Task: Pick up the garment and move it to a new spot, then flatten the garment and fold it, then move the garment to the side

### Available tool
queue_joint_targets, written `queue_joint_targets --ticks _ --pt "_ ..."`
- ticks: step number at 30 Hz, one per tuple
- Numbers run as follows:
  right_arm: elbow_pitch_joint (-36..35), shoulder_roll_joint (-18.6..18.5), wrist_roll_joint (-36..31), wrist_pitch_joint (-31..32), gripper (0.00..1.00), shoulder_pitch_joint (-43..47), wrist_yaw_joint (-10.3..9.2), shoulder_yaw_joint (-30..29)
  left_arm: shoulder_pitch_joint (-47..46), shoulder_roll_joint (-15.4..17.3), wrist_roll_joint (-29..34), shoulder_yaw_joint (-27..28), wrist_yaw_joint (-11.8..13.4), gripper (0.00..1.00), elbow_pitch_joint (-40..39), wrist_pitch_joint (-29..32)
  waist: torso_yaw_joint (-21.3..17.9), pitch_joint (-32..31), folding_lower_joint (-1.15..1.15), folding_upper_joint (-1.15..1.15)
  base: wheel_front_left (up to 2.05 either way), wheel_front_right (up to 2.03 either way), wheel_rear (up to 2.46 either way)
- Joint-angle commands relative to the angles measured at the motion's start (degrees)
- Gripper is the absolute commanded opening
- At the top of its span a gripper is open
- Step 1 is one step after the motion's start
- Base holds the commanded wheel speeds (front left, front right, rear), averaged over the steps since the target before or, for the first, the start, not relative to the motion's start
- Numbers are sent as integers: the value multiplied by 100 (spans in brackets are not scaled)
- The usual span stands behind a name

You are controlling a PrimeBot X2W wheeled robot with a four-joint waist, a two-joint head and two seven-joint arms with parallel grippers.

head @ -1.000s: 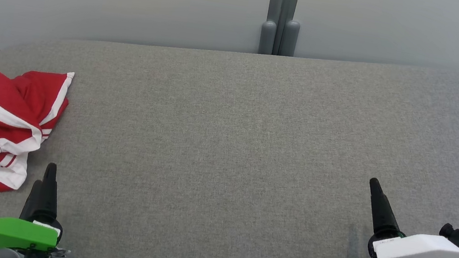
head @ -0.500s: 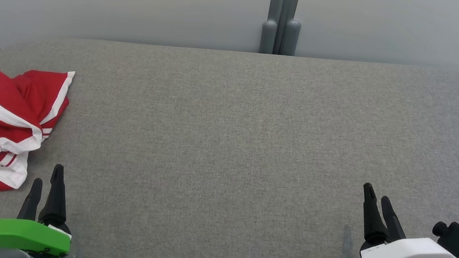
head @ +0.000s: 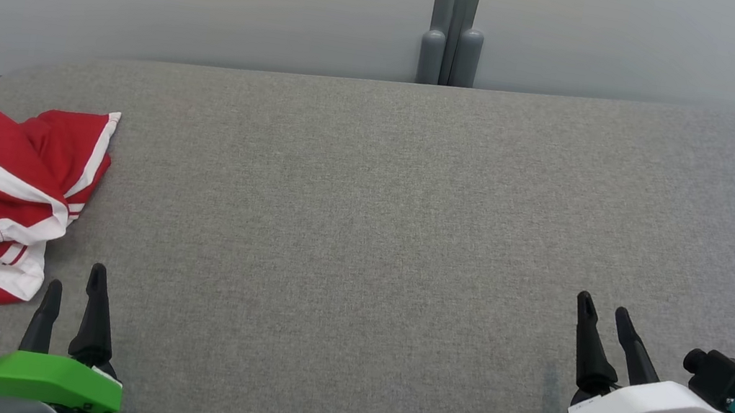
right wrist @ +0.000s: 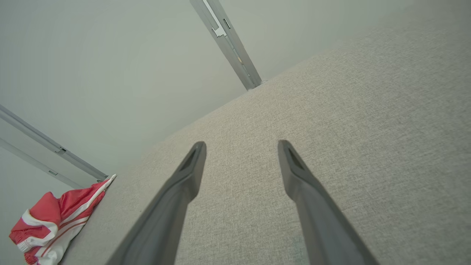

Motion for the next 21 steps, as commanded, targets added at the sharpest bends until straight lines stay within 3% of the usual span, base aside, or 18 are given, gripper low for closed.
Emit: queue_joint_targets --ticks 1,21 --pt "-59 -15 -229 -67 100 12 2 -8 13 35 220 24 19 100 -77 -67 2 3 0 0 0 0 0" --pt "-12 24 -1423 -330 100 52 3 60 79 40 1283 -63 34 100 -141 -377 37 44 0 0 0 0 0"
